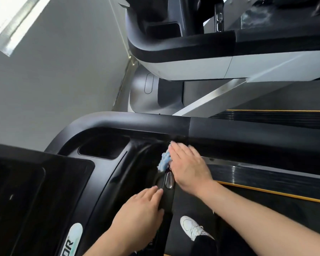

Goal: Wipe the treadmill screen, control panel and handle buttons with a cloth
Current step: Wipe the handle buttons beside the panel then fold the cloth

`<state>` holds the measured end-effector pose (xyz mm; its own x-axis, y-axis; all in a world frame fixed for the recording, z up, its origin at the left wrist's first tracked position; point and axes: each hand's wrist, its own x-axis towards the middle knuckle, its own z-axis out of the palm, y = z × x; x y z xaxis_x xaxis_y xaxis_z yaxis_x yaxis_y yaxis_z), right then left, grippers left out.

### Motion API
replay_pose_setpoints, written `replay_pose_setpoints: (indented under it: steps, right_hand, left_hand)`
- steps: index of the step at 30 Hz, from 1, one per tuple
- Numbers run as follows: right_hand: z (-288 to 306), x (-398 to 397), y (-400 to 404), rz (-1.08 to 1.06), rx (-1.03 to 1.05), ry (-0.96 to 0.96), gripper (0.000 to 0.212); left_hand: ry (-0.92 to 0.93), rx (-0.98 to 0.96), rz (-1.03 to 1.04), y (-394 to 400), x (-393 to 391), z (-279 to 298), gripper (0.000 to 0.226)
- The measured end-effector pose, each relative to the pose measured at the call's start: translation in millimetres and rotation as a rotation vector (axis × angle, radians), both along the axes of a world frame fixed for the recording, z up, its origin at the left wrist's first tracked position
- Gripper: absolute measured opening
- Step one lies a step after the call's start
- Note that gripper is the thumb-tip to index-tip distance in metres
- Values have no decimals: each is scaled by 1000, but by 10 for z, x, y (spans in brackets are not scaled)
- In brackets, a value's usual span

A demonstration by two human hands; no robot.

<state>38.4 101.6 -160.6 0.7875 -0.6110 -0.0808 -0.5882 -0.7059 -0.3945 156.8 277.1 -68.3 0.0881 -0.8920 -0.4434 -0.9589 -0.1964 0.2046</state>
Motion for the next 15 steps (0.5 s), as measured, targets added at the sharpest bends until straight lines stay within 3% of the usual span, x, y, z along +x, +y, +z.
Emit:
replay_pose_setpoints:
  steps: [2,4,6,9,12,15]
  right_hand:
    - [-22,-47,78,-1,7,-60,61]
    - [18,-228,401,53,24,-166,61]
    - [86,-458,824,130,37,-260,59]
    - [93,-690,1150,232,-2,-282,54]
    - [65,-513,797,285,-90,-241,52]
    - [69,-81,168,126,-134,-173,44]
  left_hand:
    - [-42,-10,-77,90,-22,-37,54]
    - [-27,-37,-91,102,12,-50,39]
    - [109,-47,29,82,84,-26,20]
    - [172,-119,271,48,133,34,16]
    - [165,-166,302,73,94,43,16]
    - [119,-90,242,48,69,45,16]
